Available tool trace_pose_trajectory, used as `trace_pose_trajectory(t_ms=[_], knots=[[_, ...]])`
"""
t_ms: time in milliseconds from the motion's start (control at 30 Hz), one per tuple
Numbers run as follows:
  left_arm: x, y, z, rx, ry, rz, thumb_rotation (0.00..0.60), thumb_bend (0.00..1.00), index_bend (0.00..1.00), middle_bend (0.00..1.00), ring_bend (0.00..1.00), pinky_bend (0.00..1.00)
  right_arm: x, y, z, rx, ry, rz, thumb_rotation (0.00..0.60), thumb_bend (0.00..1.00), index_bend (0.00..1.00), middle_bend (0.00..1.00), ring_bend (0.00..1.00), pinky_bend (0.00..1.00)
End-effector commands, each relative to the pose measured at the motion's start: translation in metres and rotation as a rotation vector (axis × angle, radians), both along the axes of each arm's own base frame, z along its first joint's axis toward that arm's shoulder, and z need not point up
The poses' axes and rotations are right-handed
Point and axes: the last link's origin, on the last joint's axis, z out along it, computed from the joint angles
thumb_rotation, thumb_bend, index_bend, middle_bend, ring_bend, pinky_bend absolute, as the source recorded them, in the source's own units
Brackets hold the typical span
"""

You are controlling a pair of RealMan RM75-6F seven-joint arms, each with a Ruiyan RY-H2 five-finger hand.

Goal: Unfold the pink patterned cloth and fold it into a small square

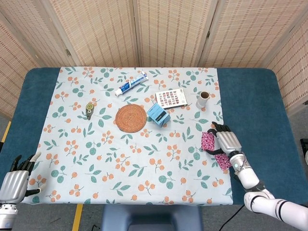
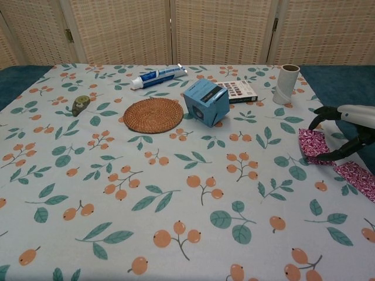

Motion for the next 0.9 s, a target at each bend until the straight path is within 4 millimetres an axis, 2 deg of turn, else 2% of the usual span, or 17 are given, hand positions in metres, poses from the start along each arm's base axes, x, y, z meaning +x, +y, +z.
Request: trace_pose_trajectory(t_ms=[33, 767, 900], knots=[[0.0006, 0.0, -0.0001, 0.001, -0.001, -0.002, 0.6, 0.19, 0.1, 0.18, 0.27, 0.0, -0.0008, 0.0008, -0.0004, 0.005, 0.004, 0.003, 0.434, 0.26, 0.2, 0.02, 0.0, 0.0], [0.0015, -0.0011, 0.0001, 0.004, -0.001, -0.004, 0.6, 0.19, 0.1, 0.18, 0.27, 0.0, -0.0072, 0.0032, -0.0015, 0.015, 0.023, 0.007, 0.433, 0.26, 0.17, 0.02, 0.0, 0.0], [0.0011, -0.0018, 0.0006, 0.005, -0.002, -0.003, 0.6, 0.19, 0.1, 0.18, 0.27, 0.0, -0.0061, 0.0097, 0.0041, 0.01, 0.019, 0.028, 0.435, 0.26, 0.17, 0.02, 0.0, 0.0]])
